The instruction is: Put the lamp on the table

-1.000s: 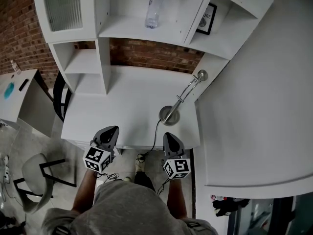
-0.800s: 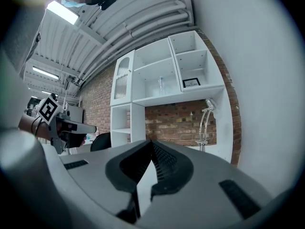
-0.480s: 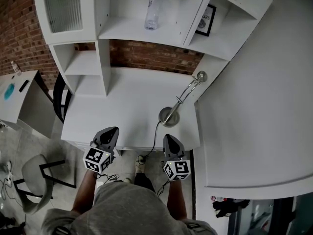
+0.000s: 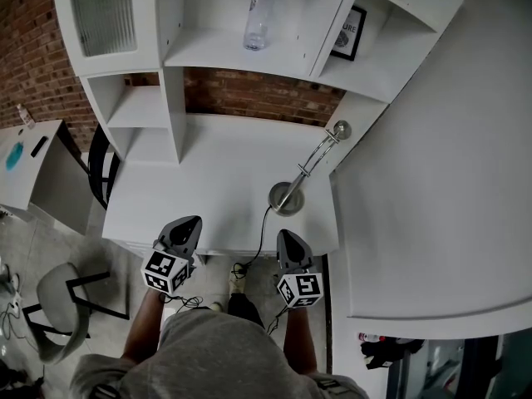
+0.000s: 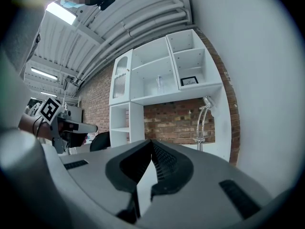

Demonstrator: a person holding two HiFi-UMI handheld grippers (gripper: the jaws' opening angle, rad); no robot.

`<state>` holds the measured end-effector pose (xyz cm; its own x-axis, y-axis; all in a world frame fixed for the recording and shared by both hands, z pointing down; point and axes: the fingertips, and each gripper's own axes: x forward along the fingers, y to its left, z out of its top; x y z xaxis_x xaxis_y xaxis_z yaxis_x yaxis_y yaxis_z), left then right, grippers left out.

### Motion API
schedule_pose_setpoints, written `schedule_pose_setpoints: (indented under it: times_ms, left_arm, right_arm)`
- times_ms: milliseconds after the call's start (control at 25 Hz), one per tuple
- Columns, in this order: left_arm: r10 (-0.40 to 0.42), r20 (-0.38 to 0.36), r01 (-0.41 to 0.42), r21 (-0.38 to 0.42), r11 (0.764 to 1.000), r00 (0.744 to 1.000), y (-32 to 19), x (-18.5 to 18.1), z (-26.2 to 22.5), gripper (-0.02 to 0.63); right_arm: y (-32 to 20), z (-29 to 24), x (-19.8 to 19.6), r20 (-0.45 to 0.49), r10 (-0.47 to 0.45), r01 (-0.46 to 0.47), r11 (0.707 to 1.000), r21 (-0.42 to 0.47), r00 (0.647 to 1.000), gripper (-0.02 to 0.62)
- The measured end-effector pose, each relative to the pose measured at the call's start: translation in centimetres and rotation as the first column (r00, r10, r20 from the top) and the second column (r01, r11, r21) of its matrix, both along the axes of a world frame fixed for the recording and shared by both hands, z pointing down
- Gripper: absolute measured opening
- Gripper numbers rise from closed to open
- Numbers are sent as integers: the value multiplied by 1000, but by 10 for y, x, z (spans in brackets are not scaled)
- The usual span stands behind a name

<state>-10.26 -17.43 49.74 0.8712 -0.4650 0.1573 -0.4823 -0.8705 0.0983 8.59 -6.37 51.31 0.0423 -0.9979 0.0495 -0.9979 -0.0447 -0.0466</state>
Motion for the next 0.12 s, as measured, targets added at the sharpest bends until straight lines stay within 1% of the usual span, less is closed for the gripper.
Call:
schedule_pose_setpoints:
  times_ms: [120]
  left_arm:
    - [1, 3, -1, -2, 1000, 1000, -1, 2, 0, 5]
  right_arm:
    - [-1, -1, 3, 1, 3, -3, 1000, 3, 1000, 25]
